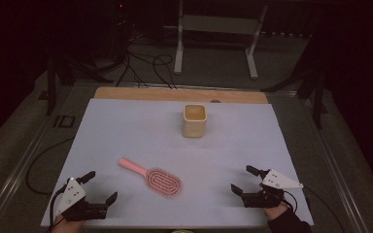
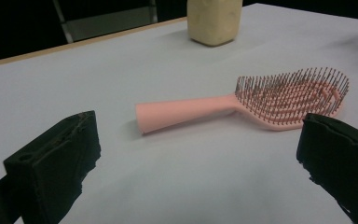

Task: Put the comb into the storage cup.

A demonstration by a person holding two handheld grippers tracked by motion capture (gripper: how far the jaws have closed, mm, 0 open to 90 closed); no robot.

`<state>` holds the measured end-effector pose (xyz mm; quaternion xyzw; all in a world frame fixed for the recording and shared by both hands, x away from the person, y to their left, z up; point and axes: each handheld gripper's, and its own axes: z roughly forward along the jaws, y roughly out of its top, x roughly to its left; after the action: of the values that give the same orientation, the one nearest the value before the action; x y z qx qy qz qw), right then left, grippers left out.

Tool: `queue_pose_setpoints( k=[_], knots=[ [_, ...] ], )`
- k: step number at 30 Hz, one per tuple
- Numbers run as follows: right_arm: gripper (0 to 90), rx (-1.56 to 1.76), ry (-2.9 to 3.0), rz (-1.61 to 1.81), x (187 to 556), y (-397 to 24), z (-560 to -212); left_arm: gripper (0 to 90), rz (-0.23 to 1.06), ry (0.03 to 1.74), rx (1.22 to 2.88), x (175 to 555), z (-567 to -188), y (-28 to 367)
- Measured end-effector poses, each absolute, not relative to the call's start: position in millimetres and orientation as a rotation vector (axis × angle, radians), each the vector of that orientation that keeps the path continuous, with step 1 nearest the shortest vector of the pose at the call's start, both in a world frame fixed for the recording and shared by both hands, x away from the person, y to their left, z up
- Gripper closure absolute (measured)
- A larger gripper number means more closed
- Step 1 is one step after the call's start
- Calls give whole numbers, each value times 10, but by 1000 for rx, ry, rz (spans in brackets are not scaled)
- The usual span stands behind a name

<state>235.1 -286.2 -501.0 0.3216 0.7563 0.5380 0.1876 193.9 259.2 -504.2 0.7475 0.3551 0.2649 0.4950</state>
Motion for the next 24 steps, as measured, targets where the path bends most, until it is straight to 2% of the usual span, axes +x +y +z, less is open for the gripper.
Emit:
queue_pose_setpoints(
  k=[24],
  knots=[
    [94,884,2097,1488,2323,-2801,-4978,3,578,861,1840,1950,-4966,2573]
  ],
)
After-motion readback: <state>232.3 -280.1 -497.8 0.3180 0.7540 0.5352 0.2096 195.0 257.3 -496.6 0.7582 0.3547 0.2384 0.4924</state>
